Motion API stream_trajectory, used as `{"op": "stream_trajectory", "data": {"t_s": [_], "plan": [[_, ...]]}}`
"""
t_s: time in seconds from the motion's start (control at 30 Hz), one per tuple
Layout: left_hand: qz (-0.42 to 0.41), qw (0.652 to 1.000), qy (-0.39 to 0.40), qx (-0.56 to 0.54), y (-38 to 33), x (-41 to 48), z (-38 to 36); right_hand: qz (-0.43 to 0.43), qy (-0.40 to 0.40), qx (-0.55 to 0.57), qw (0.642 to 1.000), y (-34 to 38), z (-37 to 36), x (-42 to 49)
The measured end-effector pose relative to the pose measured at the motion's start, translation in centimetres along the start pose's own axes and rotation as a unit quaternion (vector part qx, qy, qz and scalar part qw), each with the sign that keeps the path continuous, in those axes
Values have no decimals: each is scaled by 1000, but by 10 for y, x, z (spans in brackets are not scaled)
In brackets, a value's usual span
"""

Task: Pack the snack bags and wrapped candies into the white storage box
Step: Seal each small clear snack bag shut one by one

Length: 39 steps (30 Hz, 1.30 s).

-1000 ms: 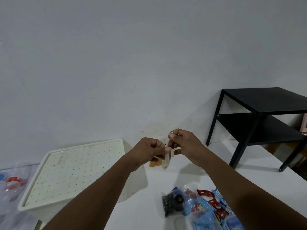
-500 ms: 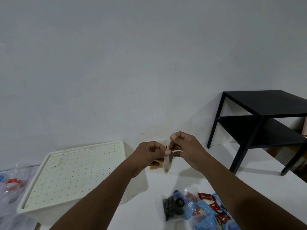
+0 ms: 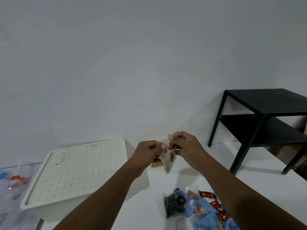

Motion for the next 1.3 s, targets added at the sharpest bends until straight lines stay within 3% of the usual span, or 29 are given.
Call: {"op": "stream_trajectory", "data": {"t_s": [0.2, 0.6, 0.77, 0.87, 0.97, 1.07, 1.2, 1.3], "plan": [[-93, 988, -56, 107, -3, 1, -8, -17, -21, 13, 1000, -3, 0, 2], [-148, 974, -51, 165, -3, 6, -14, 18, -35, -41, 998, -4, 10, 2], [-216, 937, -22, 274, -3, -4, -18, 11, -89, 5, 996, -3, 17, 3], [-254, 889, 4, 380, 7, -9, -18, -6, -116, 56, 992, -2, 21, 4], [-275, 870, -28, 408, 11, -6, -19, -14, -119, 68, 991, -2, 22, 4], [-281, 885, -69, 366, 10, 1, -20, -20, -113, 51, 992, -3, 23, 3], [-255, 925, -82, 270, 10, 11, -23, -26, -145, -110, 983, -10, 41, 2], [-219, 949, -69, 218, 11, 18, -28, -49, -119, -93, 987, -25, 57, -1]]}}
Point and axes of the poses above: each hand's wrist, its own x-axis towards the middle knuckle, its own z-axis out of the back of the hand, y = z × x, the point moved 3 cm from there along x, towards the middle knuckle, and after that the axes turned 7 degrees about -x, right-handed, at the moved point
